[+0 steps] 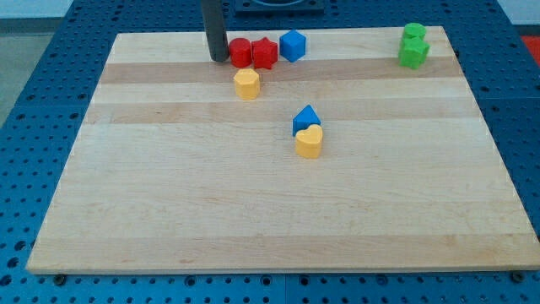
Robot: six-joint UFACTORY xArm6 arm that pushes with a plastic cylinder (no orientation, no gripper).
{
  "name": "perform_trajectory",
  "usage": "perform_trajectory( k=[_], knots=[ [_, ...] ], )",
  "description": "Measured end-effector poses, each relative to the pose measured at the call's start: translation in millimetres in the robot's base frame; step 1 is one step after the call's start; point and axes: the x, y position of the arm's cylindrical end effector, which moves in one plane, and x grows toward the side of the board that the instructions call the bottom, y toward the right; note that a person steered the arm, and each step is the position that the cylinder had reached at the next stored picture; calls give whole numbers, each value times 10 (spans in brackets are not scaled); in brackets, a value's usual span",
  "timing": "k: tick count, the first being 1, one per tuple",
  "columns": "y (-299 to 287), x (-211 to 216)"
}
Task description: Move the red circle to the center
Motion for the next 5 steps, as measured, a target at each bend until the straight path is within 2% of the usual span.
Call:
perform_trajectory(
  k=[3,4,5],
  knots=[
    [135,3],
    [-44,206],
    [-80,644]
  ],
)
